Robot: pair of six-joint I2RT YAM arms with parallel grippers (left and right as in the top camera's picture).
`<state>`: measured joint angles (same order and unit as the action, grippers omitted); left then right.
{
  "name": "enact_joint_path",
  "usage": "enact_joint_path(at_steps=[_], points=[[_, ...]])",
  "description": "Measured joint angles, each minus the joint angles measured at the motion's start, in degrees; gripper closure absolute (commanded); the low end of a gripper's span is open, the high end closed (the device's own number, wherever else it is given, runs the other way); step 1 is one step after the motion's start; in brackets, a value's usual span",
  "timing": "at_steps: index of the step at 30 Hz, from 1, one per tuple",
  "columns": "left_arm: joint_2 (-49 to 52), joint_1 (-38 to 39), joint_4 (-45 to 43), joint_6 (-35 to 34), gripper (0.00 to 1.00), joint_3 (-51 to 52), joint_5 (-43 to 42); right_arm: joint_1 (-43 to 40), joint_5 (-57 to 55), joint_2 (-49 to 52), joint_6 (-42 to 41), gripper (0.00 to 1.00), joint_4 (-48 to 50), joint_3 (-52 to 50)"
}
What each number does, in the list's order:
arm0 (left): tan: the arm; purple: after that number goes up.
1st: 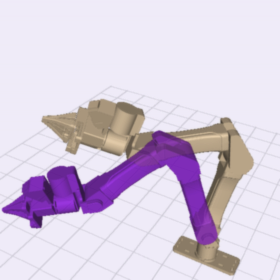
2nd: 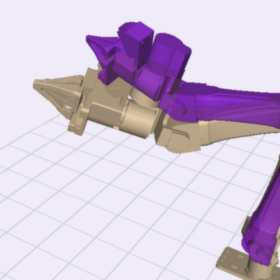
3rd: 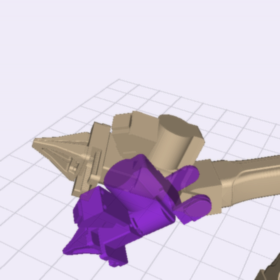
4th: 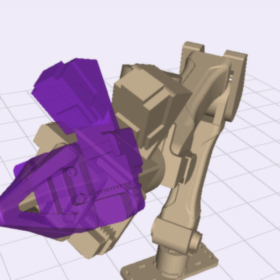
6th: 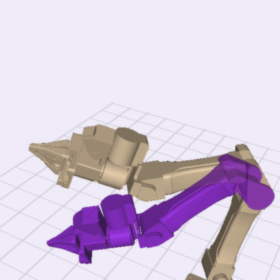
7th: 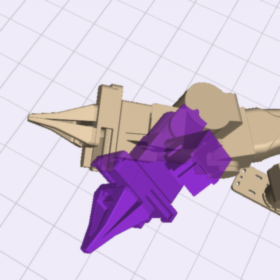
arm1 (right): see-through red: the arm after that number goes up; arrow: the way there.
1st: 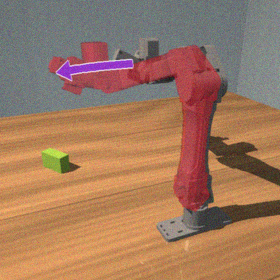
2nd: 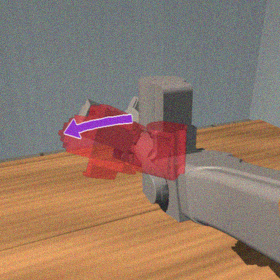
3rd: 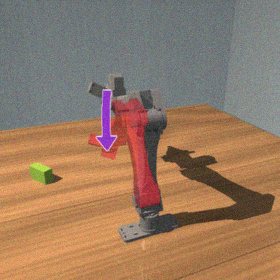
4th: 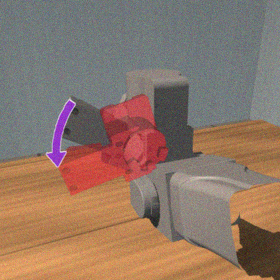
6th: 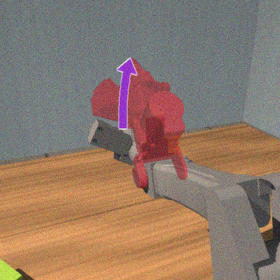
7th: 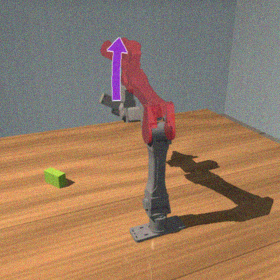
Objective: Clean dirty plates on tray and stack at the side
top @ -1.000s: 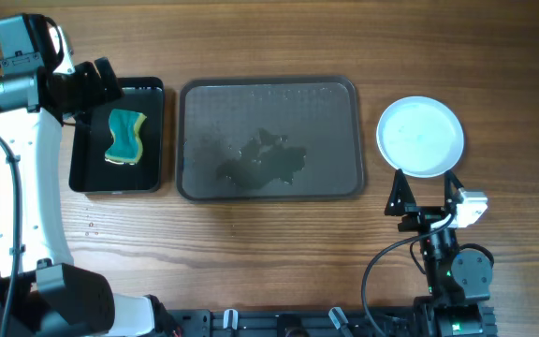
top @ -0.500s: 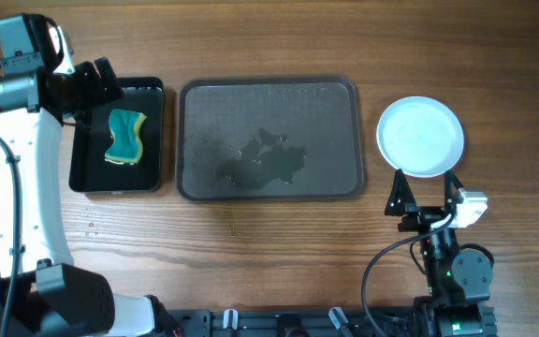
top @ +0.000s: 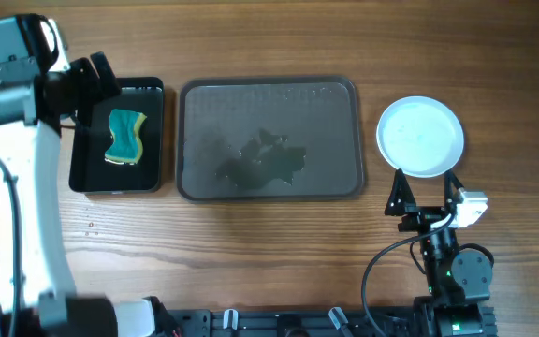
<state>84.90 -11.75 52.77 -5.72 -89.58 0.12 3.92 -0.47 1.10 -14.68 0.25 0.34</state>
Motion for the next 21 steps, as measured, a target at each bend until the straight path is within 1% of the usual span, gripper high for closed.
enact_joint_path(at_steps=[3, 6, 7, 8, 9, 10, 13, 16, 21], points=[[-7.6, 1.7, -5.7, 0.1, 0.00, 2.7, -0.2, 0.0, 0.0, 0.0, 0.0, 0.00, 0.0, 0.0], [-17.2, 4.3, -13.1, 2.7, 0.00, 8.7, -1.9, 0.0, 0.0, 0.0, 0.0, 0.00, 0.0, 0.0], [-20.9, 5.3, -17.1, 4.1, 0.00, 12.2, -2.8, 0.0, 0.0, 0.0, 0.0, 0.00, 0.0, 0.0], [-23.4, 5.9, -19.0, 5.1, 0.00, 14.6, -3.4, 0.0, 0.0, 0.0, 0.0, 0.00, 0.1, 0.0], [-27.5, 6.9, -22.8, 6.6, 0.00, 19.5, -4.3, 0.0, 0.0, 0.0, 0.0, 0.00, 0.1, 0.0], [-29.2, 7.3, -23.5, 7.3, 0.00, 21.9, -4.8, 0.0, 0.0, 0.0, 0.0, 0.01, 0.0, 0.0], [-37.9, 8.4, -32.0, 9.0, 0.00, 35.1, -5.7, 0.0, 0.0, -0.1, 0.0, 0.00, 0.0, 0.0], [-46.4, 8.5, -35.5, 9.8, 0.00, 47.3, -6.1, 0.0, 0.0, -0.1, 0.0, 0.00, 0.1, 0.0], [-60.4, 8.5, -41.8, 10.2, 0.00, 64.1, -6.2, 0.0, 0.0, -0.1, 0.0, 0.00, 0.0, 0.0]])
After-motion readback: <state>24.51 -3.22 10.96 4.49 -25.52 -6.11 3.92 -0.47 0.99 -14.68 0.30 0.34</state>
